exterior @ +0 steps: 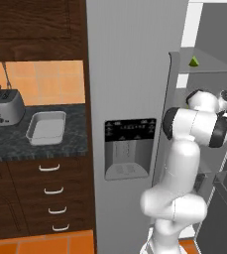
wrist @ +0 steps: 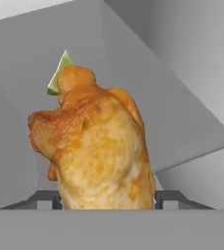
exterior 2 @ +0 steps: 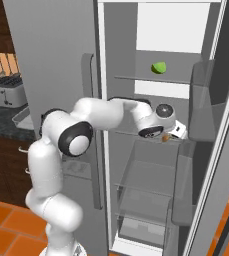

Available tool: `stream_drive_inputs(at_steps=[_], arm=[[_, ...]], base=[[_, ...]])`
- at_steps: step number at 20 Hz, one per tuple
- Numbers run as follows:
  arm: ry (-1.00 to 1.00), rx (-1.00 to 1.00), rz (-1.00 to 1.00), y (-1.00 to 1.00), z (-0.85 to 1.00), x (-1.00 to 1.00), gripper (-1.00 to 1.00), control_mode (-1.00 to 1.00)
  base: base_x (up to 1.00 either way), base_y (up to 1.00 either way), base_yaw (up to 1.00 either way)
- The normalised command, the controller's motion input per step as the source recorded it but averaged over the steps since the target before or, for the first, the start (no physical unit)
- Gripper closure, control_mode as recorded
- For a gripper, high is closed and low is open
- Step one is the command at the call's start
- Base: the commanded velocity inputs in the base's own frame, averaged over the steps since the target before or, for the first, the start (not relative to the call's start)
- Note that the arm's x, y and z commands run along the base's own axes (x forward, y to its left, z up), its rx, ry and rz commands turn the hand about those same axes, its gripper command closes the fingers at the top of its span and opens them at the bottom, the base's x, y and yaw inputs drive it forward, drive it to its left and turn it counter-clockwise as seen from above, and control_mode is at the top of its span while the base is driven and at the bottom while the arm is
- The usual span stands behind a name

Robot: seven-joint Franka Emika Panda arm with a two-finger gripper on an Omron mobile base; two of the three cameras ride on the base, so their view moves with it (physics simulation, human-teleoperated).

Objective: Place one lemon wedge and one chicken drumstick in each tupperware on the nearby counter, to pack two identical lunches.

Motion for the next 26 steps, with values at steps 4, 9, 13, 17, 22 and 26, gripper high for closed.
stream_drive_inputs(at_steps=[4, 9, 13, 17, 22, 26], arm=[[-0.02, 0.00, -0.13, 0.47, 0.25, -0.84, 1.00, -1.00], [0.00, 0.00, -0.14, 0.30, 0.37, -0.79, 1.00, -1.00], [0.01, 0.00, -0.04, 0.20, 0.58, -0.86, 1.00, -1.00], [0.05, 0.01, 0.00, 0.13, 0.73, -1.00, 1.00, -1.00], [0.10, 0.01, 0.00, 0.23, 0.48, -0.97, 1.00, -1.00], [0.01, 0.00, 0.00, 0.13, 0.00, -0.25, 1.00, 1.00]], base=[[0.00, 0.00, 0.00], [0.00, 0.00, 0.00], [0.00, 0.00, 0.00], [0.00, 0.00, 0.00], [0.00, 0.00, 0.00], [-0.72, 0.62, 0.01]])
